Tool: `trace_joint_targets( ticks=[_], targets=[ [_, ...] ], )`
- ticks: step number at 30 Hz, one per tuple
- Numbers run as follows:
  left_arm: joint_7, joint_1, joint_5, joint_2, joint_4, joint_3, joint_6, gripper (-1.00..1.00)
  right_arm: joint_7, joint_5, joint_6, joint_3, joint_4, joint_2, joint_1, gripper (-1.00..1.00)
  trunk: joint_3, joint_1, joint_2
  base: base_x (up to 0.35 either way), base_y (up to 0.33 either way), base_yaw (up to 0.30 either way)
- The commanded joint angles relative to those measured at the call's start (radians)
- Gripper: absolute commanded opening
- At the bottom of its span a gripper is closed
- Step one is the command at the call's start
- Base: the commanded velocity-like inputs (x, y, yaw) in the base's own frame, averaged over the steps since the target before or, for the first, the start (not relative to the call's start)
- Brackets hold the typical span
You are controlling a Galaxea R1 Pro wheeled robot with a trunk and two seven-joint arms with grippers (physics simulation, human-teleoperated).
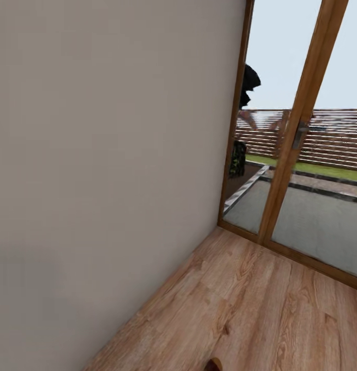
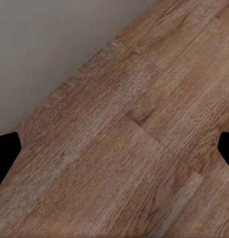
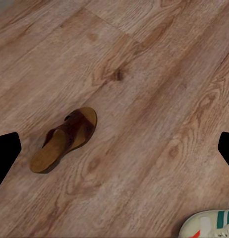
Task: Pick up the two gym shoes and the two sandals from the corridor floor and place them onto the hallstand (shoe rack) in the corridor, making sure they are on the rack and not on the floor. Arrange them so the two gym shoes are next to each other and the two sandals are next to each other.
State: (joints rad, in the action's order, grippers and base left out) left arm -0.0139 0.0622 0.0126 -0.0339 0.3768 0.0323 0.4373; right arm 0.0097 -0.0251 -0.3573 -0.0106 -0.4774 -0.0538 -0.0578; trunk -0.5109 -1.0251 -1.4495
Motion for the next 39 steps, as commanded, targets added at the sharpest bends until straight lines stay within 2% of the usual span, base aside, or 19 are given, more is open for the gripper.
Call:
trace_joint_targets(
  ticks=[1, 5, 13, 30, 39],
  targets=[
    [-0.001, 0.001, 0.001, 0.0, -0.001, 0.001, 0.003, 1.0, 0.001, -0.003, -0.003, -0.001, 0.0, 0.0, 0.0, 1.0, -0.001, 0.0, -0.001, 0.0, 0.291, 0.0],
    [-0.001, 0.001, 0.001, 0.0, -0.001, 0.001, 0.003, 1.0, 0.001, -0.003, -0.003, -0.001, 0.0, 0.0, 0.0, 1.0, -0.001, 0.0, -0.001, 0.0, 0.256, 0.0],
    [-0.001, 0.001, 0.001, 0.0, -0.001, 0.001, 0.003, 1.0, 0.001, -0.002, -0.003, -0.002, 0.002, 0.0, 0.0, 1.0, -0.001, 0.0, -0.001, 0.0, 0.041, -0.043],
    [-0.001, 0.001, 0.001, 0.0, -0.001, 0.001, 0.003, 1.0, 0.001, -0.002, -0.003, -0.002, 0.002, 0.0, 0.0, 1.0, -0.001, 0.0, -0.001, 0.0, 0.002, -0.25],
    [-0.001, 0.001, 0.001, 0.0, -0.001, 0.002, 0.003, 1.0, 0.001, -0.002, -0.003, -0.002, 0.001, 0.0, 0.0, 1.0, -0.001, 0.0, -0.001, 0.099, 0.208, -0.042]
  ],
)
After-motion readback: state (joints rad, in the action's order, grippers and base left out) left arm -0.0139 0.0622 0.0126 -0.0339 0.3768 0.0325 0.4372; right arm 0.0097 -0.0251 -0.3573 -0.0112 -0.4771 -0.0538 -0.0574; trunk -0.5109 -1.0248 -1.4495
